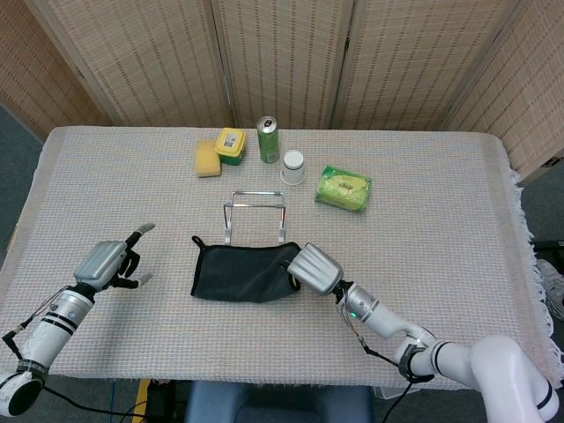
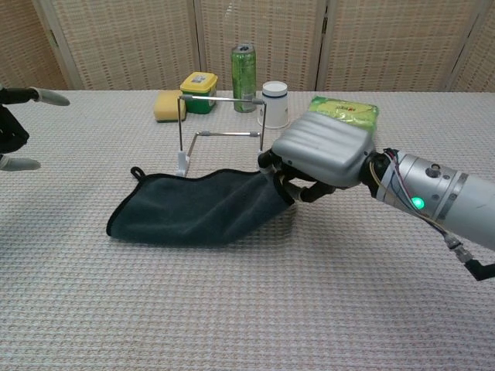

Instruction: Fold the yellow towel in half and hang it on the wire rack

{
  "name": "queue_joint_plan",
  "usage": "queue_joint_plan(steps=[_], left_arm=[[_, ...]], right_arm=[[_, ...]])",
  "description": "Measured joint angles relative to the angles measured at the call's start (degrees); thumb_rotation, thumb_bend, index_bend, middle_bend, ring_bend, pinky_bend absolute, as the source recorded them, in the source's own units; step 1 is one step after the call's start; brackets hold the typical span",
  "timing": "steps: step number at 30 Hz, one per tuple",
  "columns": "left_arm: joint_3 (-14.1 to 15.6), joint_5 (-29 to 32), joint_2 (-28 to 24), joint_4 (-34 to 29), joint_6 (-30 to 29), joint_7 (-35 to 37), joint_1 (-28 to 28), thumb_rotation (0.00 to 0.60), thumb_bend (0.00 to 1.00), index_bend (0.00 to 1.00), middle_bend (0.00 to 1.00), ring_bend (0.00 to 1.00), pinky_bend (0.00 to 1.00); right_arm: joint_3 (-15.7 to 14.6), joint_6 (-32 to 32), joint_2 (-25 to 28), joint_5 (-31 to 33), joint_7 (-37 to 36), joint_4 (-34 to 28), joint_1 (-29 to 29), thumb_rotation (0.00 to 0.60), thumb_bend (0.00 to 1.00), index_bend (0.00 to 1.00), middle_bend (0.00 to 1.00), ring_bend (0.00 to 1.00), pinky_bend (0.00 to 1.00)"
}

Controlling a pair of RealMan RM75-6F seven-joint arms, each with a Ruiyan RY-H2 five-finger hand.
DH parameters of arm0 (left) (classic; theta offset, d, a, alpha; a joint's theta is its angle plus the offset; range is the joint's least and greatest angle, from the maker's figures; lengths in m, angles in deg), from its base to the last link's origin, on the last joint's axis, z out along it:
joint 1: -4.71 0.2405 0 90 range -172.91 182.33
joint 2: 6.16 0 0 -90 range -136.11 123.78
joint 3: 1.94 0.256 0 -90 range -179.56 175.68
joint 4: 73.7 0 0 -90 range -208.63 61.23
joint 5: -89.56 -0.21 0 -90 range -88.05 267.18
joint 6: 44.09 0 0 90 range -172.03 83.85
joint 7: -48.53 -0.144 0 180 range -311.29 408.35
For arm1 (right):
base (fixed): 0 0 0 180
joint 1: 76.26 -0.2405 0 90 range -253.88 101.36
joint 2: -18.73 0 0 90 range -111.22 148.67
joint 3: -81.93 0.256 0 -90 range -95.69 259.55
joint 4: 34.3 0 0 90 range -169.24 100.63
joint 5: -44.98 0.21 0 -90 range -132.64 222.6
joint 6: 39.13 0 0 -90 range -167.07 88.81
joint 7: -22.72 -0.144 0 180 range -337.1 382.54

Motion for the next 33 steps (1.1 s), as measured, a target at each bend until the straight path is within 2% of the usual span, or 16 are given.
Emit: queue_joint_plan(steps=[6, 14, 17, 19, 25, 33], left_arm=[[-0.2, -0.1, -1.1, -1.1, -1.0, -1.0, 0.5, 0.600, 0.33, 0.06, 0.84, 0.77, 0.87], [0.0, -0.6, -1.4, -1.9, -2.0, -2.7, 0.9, 0.600, 0.33, 0.06, 0.84, 0.77, 0.87], [0.0, -0.7, -1.2, -2.0, -2.7, -3.3, 1.1, 0.600, 0.33, 0.06, 0.84, 0.77, 0.87], [-0.1, -0.7, -1.1, -2.0, -3.2, -3.5, 1.3, 0.600, 0.33, 0.06, 0.84, 0.76, 0.87], [-0.2, -1.1, -0.4, -1.8, -5.0, -4.2, 2.1, 0.600, 0.33, 0.06, 0.82, 0.73, 0.86], [0.2, -1.0, -1.0, -2.3, -4.8, -3.9, 2.6, 0.600, 0.33, 0.06, 0.81, 0.73, 0.86]], right_arm=[[3.2, 2.6, 5.1, 0.1, 1.7, -9.8, -0.3, 0.600, 0.59, 0.70, 0.90, 1.00, 1.00], [11.0, 2.6, 12.7, 3.9, 11.3, -24.7, -1.9, 0.600, 0.59, 0.75, 0.91, 1.00, 1.00], [13.8, 2.1, 14.3, 6.3, 14.6, -28.0, -2.5, 0.600, 0.60, 0.76, 0.91, 1.00, 1.00], [15.6, 1.6, 14.9, 8.0, 17.0, -29.5, -3.1, 0.600, 0.61, 0.77, 0.91, 1.00, 1.00], [18.7, 0.5, 14.9, 12.4, 23.6, -30.6, -5.0, 0.600, 0.62, 0.77, 0.91, 1.00, 1.00], [21.7, -1.4, 12.1, 18.7, 29.3, -27.6, -8.7, 0.600, 0.62, 0.77, 0.91, 1.00, 1.00]])
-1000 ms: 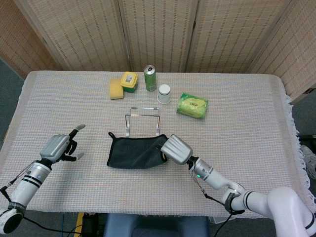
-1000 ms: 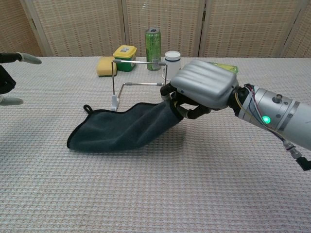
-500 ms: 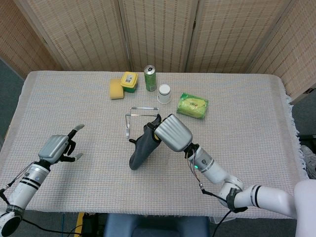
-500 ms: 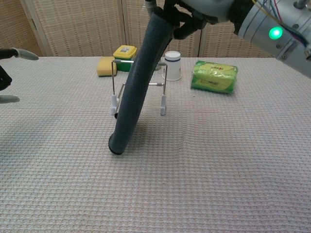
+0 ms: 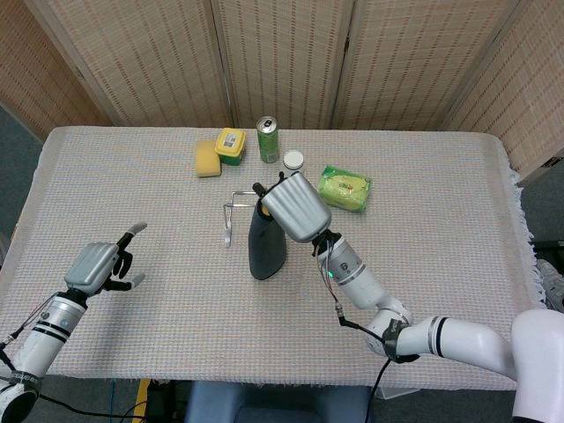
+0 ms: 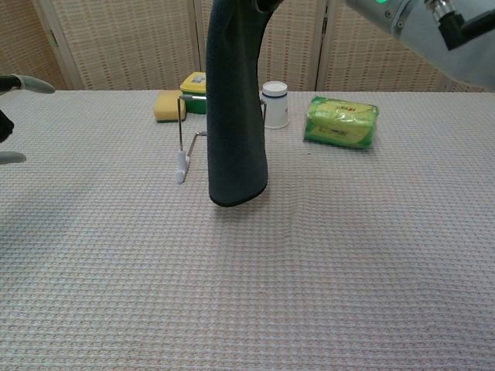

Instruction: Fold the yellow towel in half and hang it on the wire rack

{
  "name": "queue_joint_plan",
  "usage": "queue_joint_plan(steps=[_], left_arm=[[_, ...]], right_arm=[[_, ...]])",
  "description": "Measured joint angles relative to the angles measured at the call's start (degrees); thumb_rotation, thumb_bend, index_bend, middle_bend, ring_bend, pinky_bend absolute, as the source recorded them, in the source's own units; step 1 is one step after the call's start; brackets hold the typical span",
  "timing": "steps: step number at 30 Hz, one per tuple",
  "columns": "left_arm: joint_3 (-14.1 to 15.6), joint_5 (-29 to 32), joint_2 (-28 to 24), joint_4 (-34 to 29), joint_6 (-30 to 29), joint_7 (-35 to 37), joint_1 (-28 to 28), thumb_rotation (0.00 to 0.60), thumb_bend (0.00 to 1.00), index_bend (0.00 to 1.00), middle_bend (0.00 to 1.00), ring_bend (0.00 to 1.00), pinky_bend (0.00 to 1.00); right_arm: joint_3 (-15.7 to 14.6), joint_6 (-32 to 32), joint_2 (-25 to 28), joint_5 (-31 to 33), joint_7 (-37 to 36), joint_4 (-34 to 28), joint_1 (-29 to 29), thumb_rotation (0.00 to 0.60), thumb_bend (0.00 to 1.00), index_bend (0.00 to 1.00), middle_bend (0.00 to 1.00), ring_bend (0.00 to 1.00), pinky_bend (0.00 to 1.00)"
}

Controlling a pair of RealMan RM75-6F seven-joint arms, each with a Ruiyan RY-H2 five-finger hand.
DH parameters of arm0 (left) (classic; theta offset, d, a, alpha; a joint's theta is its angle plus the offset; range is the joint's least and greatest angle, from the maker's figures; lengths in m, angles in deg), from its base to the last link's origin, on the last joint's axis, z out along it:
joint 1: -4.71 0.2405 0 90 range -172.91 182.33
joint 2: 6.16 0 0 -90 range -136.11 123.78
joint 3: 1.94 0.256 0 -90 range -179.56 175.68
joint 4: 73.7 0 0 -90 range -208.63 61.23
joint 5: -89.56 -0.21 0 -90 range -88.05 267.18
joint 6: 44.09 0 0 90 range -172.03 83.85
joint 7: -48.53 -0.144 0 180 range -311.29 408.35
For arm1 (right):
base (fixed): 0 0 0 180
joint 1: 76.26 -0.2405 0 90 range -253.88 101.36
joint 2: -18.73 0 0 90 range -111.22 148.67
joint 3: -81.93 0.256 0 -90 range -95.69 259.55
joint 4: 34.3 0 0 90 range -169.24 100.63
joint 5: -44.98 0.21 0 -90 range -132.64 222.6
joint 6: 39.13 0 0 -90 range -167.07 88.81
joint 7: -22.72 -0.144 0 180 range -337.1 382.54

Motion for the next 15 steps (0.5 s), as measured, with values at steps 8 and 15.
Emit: queue_joint_plan(steps=[8, 15], left_arm=[[0.3, 0.6, -0.2, 0.1, 0.7, 0.5, 0.4, 0.600, 0.33, 0.06, 0.81, 0.73, 0.86], [0.3, 1.1, -0.4, 0.4, 0.7, 1.1, 0.9, 0.600, 0.33, 0.06, 0.81, 0.73, 0.86]], right_arm=[[1.7, -2.1, -4.6, 3.6, 3.9, 9.8, -5.2, 0.600, 0.63, 0.77, 0.91, 1.00, 1.00], [2.7, -5.1, -8.3, 5.7, 4.3, 21.2, -10.6, 0.600, 0.63, 0.77, 0.91, 1.00, 1.00]])
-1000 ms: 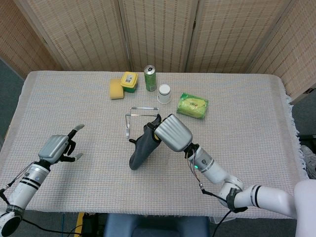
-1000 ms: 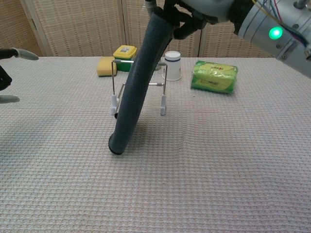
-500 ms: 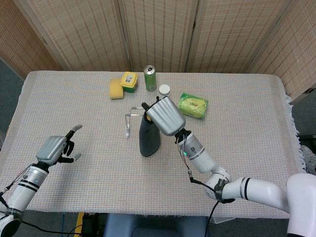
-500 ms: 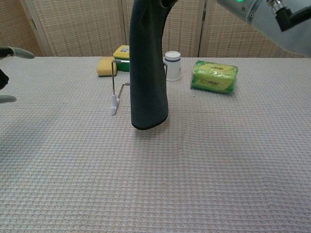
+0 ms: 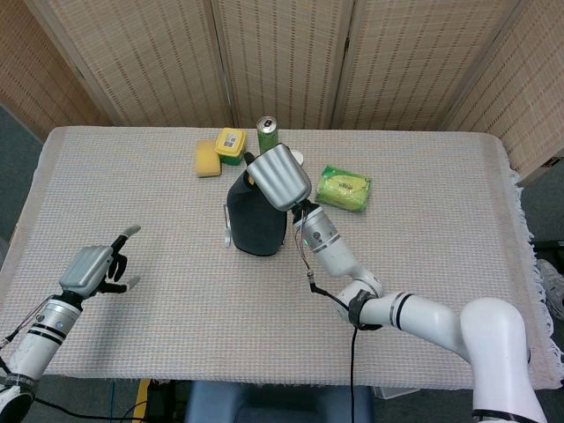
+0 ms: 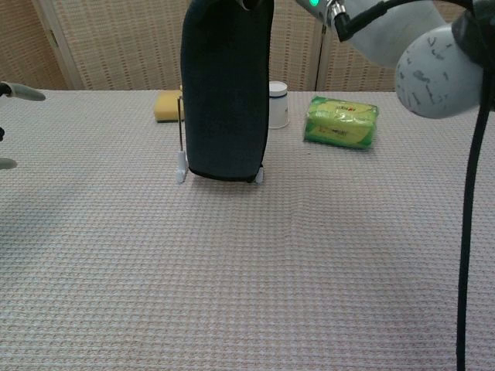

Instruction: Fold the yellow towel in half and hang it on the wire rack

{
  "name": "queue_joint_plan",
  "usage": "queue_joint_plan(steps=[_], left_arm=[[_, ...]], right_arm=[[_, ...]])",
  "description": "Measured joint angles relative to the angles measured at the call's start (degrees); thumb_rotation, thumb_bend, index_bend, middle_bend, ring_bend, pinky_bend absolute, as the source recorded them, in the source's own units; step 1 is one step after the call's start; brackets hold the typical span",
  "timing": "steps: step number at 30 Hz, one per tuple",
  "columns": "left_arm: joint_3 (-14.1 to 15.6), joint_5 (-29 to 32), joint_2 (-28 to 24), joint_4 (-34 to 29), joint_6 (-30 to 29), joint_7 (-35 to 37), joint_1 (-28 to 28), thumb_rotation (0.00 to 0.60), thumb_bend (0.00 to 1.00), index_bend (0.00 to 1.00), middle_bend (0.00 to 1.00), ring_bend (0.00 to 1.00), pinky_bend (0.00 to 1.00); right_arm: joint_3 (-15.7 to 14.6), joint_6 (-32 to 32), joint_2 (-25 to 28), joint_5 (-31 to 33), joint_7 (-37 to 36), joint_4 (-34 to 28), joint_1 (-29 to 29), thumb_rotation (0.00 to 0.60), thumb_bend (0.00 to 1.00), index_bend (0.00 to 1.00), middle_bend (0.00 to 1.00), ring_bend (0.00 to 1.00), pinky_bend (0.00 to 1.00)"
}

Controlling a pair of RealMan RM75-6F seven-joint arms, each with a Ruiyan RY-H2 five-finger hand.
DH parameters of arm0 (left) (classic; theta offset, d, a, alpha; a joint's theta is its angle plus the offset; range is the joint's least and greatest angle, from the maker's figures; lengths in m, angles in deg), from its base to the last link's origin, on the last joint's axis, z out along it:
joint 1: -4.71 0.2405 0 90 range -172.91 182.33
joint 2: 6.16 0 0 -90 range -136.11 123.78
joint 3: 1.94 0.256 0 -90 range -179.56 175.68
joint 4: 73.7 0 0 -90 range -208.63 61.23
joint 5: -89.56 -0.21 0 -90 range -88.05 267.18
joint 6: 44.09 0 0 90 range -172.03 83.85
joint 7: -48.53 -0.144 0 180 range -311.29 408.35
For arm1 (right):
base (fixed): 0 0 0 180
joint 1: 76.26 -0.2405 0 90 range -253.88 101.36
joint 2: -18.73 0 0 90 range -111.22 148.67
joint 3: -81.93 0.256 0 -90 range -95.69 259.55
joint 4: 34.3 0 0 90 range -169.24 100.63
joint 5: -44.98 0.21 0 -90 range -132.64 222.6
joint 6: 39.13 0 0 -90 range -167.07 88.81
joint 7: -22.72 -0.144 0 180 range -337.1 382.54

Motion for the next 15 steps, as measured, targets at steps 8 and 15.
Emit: queue_joint_plan(steps=[8, 15], left_arm=[[0.1, 0.5, 0.1, 0.8, 0.4, 0.5, 0.4, 0.600, 0.33, 0.06, 0.81, 0.73, 0.86], [0.1, 0.9, 0.3, 1.4, 0.8, 0.9, 0.6, 0.600, 0.33, 0.06, 0.81, 0.73, 0.86]], right_arm=[[-0.1, -3.2, -5.0, 0.7, -5.0, 13.9, -5.3, 0.600, 0.62, 0.77, 0.91, 1.00, 1.00], [-0.8, -6.1, -9.9, 0.8, -12.2, 26.4, -9.1, 0.600, 0.59, 0.77, 0.91, 1.00, 1.00]])
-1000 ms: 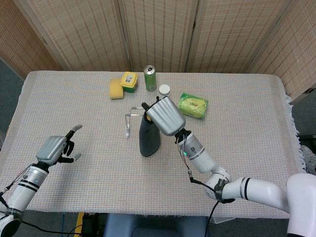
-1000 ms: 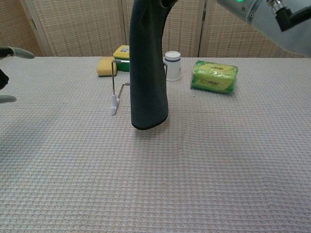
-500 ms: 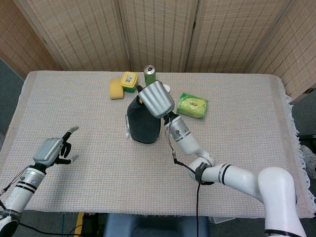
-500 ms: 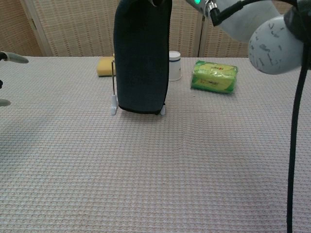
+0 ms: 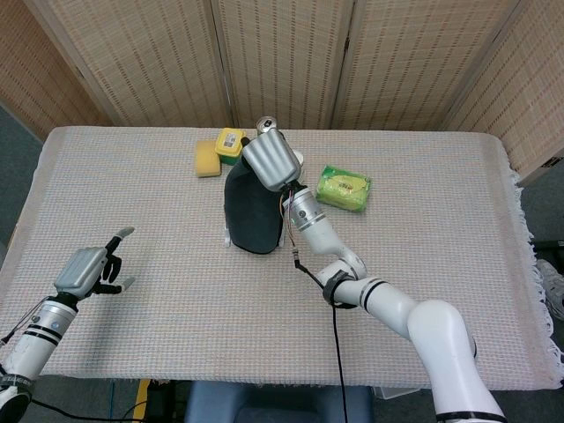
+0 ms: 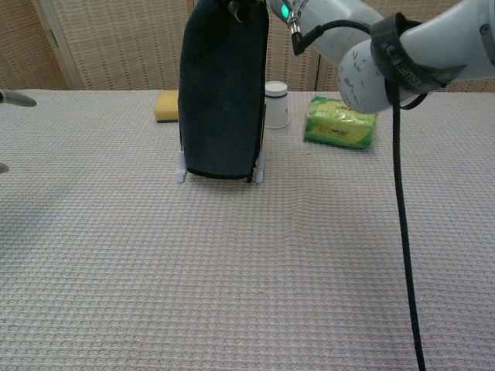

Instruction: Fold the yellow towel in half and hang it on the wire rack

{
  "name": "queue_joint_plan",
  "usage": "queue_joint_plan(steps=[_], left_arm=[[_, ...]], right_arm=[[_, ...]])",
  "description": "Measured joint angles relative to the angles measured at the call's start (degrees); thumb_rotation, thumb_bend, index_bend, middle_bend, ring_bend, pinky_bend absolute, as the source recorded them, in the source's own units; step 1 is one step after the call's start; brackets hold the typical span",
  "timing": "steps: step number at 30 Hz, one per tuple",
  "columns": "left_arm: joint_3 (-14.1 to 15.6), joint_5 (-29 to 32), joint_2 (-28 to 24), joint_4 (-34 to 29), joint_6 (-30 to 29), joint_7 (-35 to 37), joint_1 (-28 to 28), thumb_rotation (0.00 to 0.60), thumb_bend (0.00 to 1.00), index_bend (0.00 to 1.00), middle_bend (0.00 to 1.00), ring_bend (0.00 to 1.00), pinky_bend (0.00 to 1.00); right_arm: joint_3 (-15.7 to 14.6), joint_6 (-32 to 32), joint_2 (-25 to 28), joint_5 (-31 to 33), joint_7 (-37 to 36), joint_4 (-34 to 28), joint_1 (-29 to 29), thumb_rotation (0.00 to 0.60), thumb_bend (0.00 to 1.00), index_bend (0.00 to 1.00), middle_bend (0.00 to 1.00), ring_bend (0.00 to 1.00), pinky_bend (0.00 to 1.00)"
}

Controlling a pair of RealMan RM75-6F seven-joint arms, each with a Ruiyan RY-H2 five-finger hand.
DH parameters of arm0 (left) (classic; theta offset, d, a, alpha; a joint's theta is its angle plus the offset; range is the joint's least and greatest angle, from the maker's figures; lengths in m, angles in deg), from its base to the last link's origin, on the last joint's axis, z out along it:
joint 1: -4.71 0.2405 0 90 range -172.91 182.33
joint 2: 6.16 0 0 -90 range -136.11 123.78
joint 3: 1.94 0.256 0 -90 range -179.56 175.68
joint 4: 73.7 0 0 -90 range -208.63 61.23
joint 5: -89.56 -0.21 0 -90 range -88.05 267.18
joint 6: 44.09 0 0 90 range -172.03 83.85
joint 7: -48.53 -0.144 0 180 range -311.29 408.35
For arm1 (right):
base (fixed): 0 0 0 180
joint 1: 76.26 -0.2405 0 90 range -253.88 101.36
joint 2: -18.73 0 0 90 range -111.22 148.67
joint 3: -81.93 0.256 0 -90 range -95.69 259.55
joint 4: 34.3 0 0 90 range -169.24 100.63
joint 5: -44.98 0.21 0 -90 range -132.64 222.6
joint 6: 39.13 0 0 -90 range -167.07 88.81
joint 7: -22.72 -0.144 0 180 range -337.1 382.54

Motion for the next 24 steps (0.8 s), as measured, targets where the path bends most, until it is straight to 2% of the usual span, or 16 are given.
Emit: queue_joint_plan(steps=[7, 13, 16, 18, 24], left_arm=[[-0.1, 0.4, 0.2, 0.5, 0.2, 0.4, 0.2, 0.600, 0.33, 0.06, 0.81, 0.73, 0.86], [-0.1, 0.7, 0.4, 1.3, 0.4, 1.1, 0.5, 0.600, 0.33, 0.06, 0.81, 0.73, 0.86], [0.0, 0.8, 0.6, 1.8, 0.6, 1.5, 0.7, 0.600, 0.33, 0.06, 0.81, 0.73, 0.86], [0.0, 0.8, 0.6, 2.2, 0.8, 1.8, 0.8, 0.600, 0.33, 0.06, 0.81, 0.73, 0.86], [-0.2, 0.8, 0.7, 2.5, 0.7, 2.4, 1.0, 0.600, 0.33, 0.06, 0.81, 0.73, 0.86]], right_arm=[[-1.2, -3.3, -5.1, -0.3, -6.7, 10.9, -3.9, 0.600, 0.57, 0.77, 0.91, 1.00, 1.00], [-1.7, -6.2, -8.5, -0.1, -10.6, 18.2, -6.7, 0.600, 0.56, 0.77, 0.91, 1.00, 1.00], [-1.9, -7.7, -10.0, 0.1, -11.9, 21.3, -7.8, 0.600, 0.55, 0.74, 0.91, 1.00, 1.00], [-2.0, -8.7, -10.7, 0.3, -12.4, 22.8, -8.3, 0.600, 0.55, 0.66, 0.91, 1.00, 1.00], [-1.4, -12.6, -11.9, 2.2, -9.7, 26.2, -9.7, 0.600, 0.47, 0.22, 0.89, 1.00, 1.00]])
